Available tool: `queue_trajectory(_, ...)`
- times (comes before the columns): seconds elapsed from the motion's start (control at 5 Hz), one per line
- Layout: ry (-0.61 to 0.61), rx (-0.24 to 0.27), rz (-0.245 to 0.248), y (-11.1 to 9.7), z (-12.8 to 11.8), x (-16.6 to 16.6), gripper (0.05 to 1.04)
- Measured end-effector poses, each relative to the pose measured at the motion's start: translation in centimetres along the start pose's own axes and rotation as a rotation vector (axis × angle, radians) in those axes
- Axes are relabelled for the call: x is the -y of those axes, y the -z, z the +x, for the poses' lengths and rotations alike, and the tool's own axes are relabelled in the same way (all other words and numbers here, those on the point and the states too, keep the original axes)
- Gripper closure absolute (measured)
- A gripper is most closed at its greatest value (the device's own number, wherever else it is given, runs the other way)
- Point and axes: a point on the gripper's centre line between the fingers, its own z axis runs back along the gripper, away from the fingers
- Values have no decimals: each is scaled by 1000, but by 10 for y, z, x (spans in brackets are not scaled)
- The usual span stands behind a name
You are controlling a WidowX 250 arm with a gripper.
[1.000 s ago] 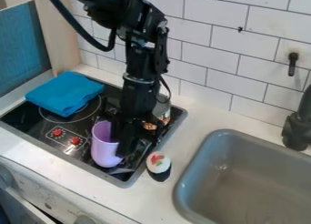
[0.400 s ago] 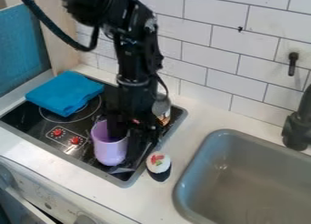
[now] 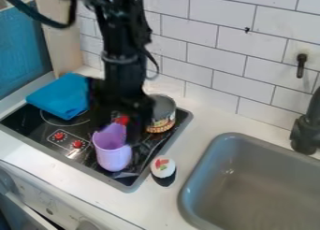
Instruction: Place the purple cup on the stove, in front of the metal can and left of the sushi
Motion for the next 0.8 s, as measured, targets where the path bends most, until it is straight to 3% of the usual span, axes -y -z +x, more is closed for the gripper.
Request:
queue_trajectory(0.2, -45, 7, 67, -30, -4, -21, 81)
queue_trajectory(0.4, -123, -1, 87, -50, -6, -62, 82)
queue_trajectory(0.6, -184, -37, 103, -45, 4, -107, 83)
queue_trajectory(0.8, -166, -89, 121, -35, 11, -139, 83)
